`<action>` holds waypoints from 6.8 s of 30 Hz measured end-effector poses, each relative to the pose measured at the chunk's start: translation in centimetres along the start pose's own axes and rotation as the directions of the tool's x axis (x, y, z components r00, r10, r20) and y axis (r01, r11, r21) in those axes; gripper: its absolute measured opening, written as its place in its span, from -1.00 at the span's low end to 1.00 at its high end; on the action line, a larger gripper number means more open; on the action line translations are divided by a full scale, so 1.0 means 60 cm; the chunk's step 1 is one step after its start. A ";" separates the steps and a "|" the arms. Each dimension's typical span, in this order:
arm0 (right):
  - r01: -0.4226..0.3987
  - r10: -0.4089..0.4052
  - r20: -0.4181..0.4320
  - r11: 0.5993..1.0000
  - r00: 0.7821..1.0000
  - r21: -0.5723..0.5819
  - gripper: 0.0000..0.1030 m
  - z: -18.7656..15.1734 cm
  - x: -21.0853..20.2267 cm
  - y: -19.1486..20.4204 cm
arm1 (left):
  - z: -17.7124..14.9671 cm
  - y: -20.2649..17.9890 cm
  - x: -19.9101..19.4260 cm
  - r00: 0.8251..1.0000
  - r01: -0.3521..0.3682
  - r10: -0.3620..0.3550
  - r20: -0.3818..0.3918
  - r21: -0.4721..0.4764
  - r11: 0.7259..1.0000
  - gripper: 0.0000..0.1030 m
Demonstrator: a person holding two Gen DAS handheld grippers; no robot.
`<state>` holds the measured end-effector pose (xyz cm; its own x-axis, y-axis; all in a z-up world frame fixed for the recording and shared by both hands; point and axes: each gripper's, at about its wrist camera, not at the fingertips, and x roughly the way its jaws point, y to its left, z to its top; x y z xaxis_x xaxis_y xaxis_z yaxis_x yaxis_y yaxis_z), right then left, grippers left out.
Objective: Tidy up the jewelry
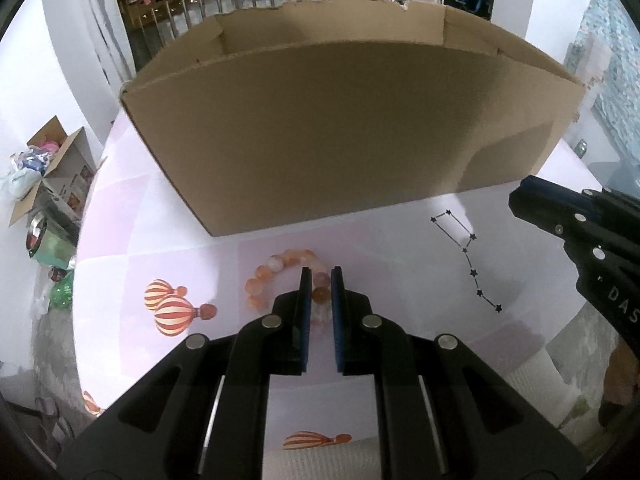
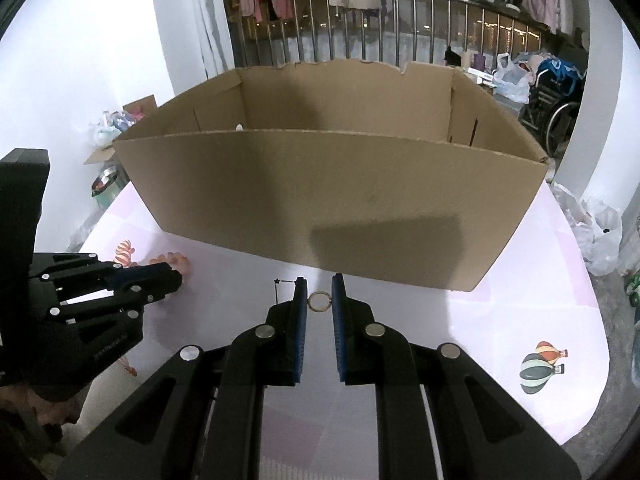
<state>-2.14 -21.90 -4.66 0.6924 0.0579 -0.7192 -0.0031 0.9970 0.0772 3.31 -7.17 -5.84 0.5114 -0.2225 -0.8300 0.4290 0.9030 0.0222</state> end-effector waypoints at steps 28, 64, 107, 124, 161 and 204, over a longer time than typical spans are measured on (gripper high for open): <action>-0.133 0.130 0.199 0.991 0.971 -0.001 -0.76 0.135 -0.109 -0.031 | 0.069 0.060 -0.237 0.957 0.061 -0.042 0.289 -0.056 0.997 -0.84; -0.126 0.123 0.035 0.984 0.992 0.128 -0.27 0.281 0.000 -0.169 | 0.219 0.095 -0.056 0.936 0.321 -0.287 0.203 -0.163 0.933 0.06; -0.120 0.175 -0.159 0.945 0.972 0.304 0.11 0.110 -0.017 -0.186 | 0.063 0.138 -0.048 0.966 0.249 -0.251 0.057 -0.445 0.860 0.53; -0.078 0.118 -0.115 0.948 0.986 0.307 0.11 0.072 -0.042 -0.167 | 0.034 0.138 -0.065 0.964 0.255 -0.262 0.045 -0.426 0.868 0.53; 0.223 -0.226 0.015 0.971 0.974 0.090 0.87 0.020 -0.156 -0.048 | -0.018 0.108 -0.205 0.955 -0.228 0.272 0.117 -0.299 0.927 0.83; 0.255 -0.219 -0.201 0.951 0.955 0.173 0.87 0.064 -0.102 -0.064 | 0.020 0.139 -0.161 0.976 -0.214 0.191 -0.106 -0.285 0.934 0.83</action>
<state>-3.57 -26.27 2.10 0.5167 -0.1530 -0.8424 0.2980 0.9545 0.0094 2.82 2.05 3.04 0.5025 -0.0055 -0.8646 0.0789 0.9961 0.0395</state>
